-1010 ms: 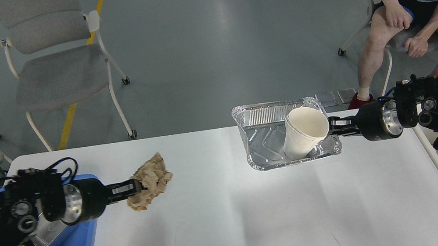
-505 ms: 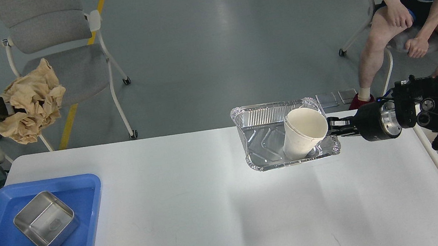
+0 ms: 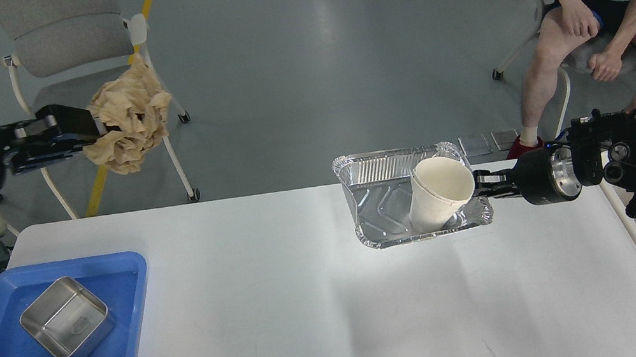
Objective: Tidy desktop
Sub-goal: 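Lift the paper bag and drop it into the foil tray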
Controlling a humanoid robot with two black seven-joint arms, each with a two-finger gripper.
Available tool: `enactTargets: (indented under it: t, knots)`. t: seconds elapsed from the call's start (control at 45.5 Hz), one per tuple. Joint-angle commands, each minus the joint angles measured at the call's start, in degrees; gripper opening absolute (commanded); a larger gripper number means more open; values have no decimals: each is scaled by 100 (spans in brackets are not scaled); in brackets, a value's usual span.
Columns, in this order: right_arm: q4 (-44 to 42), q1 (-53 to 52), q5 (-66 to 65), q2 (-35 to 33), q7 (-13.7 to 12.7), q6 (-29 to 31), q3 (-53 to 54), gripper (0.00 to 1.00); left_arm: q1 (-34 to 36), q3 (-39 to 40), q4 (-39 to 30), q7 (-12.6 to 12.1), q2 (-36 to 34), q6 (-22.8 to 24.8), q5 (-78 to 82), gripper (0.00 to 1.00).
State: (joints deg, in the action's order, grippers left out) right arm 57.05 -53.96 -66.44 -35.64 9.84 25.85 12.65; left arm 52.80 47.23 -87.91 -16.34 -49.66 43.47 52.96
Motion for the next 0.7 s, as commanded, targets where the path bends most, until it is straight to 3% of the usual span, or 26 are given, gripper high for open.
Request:
enactTargets:
  t: [0.0,0.198,0.417,0.681]
  knots:
    - [7,0,0,22,-8,-1,1,0,529,-636,975,-9,1413,-102,627,0]
    - [7,0,0,5,0,-10,1,0,627,-707,2391,8,3110,-286,1278,0]
    - [7,0,0,31,0,-19,1,0,636,-707,3191,17,4639,-514,1788,0]
    - [7,0,0,22,9,-19,18,0,583,-716,3544,-9,5221,-638,2008,1]
